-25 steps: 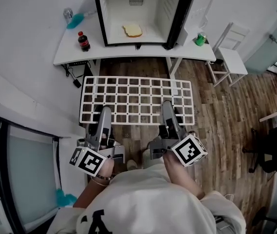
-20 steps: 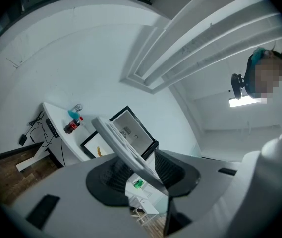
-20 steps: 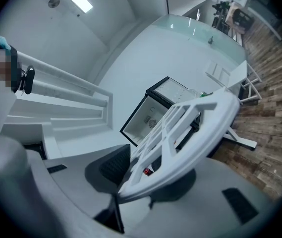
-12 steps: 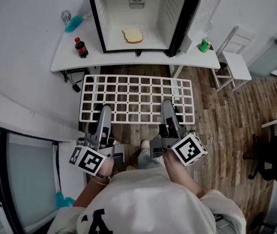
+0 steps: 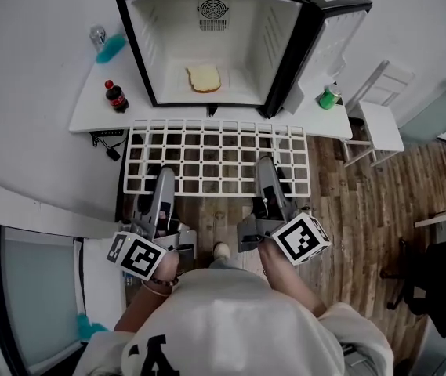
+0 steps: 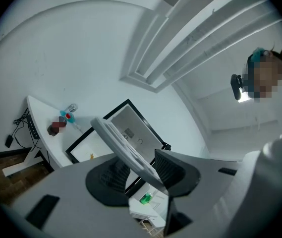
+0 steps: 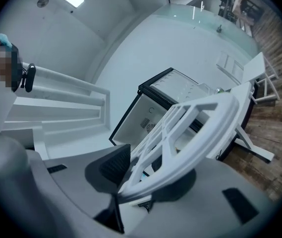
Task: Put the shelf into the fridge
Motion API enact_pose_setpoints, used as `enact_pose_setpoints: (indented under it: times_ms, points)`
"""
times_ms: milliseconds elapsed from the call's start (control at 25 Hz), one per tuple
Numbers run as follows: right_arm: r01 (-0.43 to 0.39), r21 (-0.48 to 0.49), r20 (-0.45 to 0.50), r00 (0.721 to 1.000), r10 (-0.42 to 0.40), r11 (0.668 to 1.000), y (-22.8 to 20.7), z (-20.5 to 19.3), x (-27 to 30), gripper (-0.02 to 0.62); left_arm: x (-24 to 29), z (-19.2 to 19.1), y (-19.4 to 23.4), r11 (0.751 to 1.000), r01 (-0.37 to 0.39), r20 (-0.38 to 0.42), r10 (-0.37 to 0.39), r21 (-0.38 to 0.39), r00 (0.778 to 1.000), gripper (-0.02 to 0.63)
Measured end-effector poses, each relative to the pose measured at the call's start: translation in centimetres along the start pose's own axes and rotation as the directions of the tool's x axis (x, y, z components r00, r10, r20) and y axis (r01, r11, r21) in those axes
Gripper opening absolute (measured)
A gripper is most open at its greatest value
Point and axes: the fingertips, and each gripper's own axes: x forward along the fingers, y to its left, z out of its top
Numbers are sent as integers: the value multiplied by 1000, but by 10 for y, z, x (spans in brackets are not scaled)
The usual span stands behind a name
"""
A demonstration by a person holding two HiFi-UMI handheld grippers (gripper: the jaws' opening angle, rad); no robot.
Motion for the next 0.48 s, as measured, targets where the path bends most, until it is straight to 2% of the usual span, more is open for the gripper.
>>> enact_pose_setpoints:
  times_ms: [480]
  points:
    - [7, 30, -39, 999, -6, 1000, -25, 2, 42, 140, 38, -6, 20, 999, -39, -4, 39, 1, 999, 140]
